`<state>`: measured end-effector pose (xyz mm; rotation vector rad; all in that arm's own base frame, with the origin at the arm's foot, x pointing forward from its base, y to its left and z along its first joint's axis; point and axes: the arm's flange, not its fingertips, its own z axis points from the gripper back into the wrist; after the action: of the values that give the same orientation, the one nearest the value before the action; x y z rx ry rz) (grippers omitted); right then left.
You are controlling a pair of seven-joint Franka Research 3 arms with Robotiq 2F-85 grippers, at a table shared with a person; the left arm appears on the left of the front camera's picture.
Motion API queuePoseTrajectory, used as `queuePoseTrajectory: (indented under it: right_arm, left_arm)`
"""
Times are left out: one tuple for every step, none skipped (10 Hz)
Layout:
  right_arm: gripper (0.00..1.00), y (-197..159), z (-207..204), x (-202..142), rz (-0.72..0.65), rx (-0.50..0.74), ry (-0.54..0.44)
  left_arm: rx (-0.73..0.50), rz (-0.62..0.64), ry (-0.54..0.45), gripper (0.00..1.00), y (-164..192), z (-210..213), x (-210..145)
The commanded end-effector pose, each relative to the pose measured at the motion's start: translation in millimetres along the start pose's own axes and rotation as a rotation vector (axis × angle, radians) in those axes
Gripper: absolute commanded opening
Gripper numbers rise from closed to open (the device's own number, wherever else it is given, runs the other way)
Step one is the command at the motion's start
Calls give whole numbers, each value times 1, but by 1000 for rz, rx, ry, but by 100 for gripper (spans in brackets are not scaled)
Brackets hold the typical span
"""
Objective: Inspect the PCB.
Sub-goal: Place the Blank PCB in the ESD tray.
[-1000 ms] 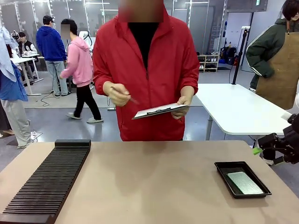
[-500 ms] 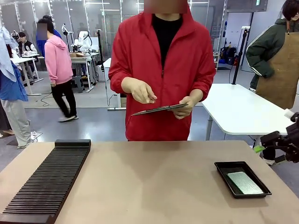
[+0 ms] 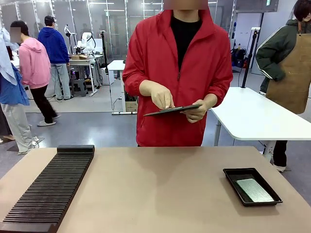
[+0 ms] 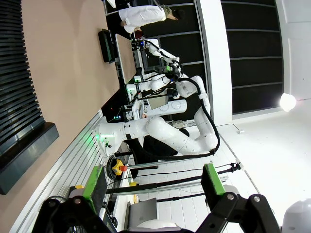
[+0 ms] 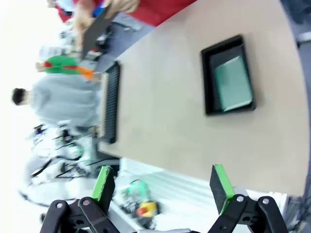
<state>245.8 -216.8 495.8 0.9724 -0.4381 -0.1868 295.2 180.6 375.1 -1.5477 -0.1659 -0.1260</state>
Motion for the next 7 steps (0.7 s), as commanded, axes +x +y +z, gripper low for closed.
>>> queuePoseTrajectory:
  right_arm:
    - [100, -33, 29, 7, -105, 261, 105]
    - [100, -45, 36, -2, -94, 363, 130]
    - [100, -53, 37, -11, -88, 412, 146]
    - [100, -57, 30, -16, -75, 450, 161]
    - [100, -58, 21, -14, -52, 480, 155]
    - [100, -47, 32, -26, -90, 422, 123]
    - [100, -47, 32, -26, -90, 422, 123]
  left_arm:
    - [4, 4, 1, 100, -3, 1, 4]
    - [4, 4, 1, 100, -3, 1, 4]
    - [4, 4, 1, 100, -3, 1, 4]
    - [4, 4, 1, 100, -3, 1, 4]
    - [4, 4, 1, 100, -3, 1, 4]
    - [4, 4, 1, 100, -3, 1, 4]
    - [4, 4, 1, 100, -3, 1, 4]
